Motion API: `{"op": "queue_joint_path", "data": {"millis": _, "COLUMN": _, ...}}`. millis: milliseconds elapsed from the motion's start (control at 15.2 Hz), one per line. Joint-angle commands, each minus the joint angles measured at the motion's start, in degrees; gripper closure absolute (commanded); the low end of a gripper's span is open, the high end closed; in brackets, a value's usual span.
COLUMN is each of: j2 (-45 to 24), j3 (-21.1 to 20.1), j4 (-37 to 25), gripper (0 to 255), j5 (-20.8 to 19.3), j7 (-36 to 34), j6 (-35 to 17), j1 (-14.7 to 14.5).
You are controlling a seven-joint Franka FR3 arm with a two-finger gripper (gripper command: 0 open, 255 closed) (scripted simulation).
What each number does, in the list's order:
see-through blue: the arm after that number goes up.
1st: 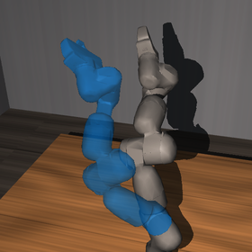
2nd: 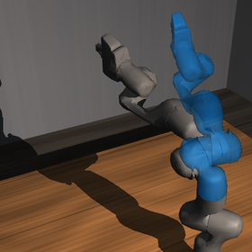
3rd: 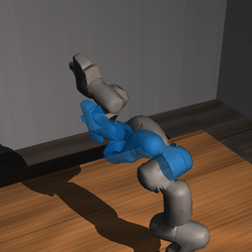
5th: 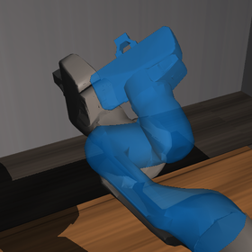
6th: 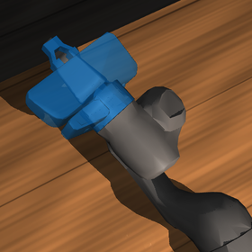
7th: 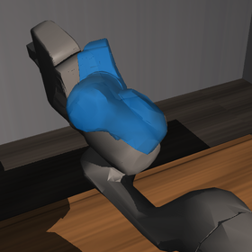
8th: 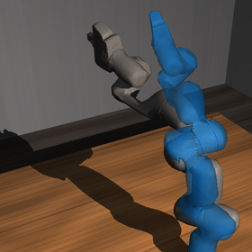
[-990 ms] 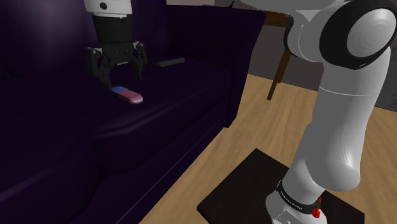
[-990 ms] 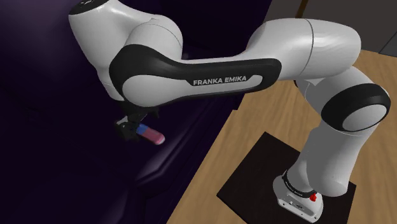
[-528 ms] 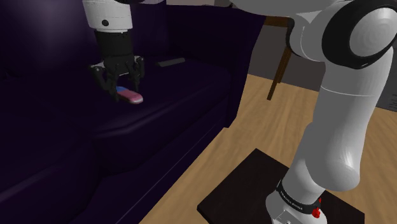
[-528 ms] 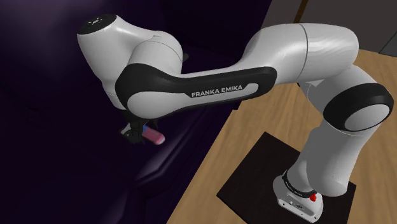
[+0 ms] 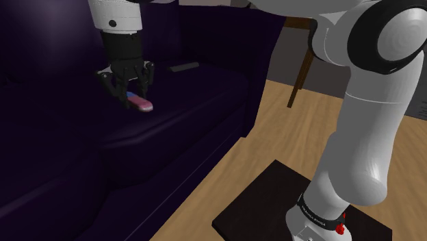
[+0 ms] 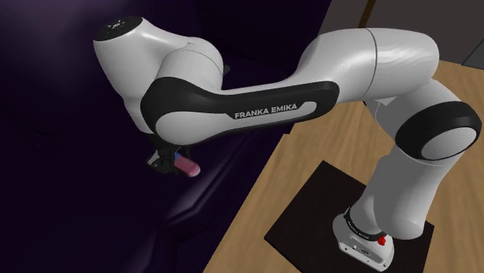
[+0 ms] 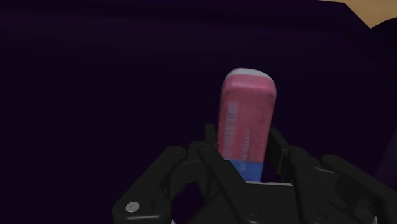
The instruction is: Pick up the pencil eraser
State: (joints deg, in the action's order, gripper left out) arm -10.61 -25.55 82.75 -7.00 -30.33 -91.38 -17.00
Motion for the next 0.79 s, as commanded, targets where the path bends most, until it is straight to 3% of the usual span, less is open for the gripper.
{"op": "queue_joint_path", "data": {"millis": 0, "j2": -0.06, "j3": 0.10, "j4": 0.24, "gripper": 255, "j5": -0.01, "j7": 0.15, "j6": 0.11, "j1": 0.13}}
{"op": "queue_joint_path", "data": {"millis": 726, "j2": -3.60, "j3": -0.26, "j4": -13.10, "gripper": 255, "j5": -1.65, "j7": -0.13, "j6": 10.24, "j1": -1.55}}
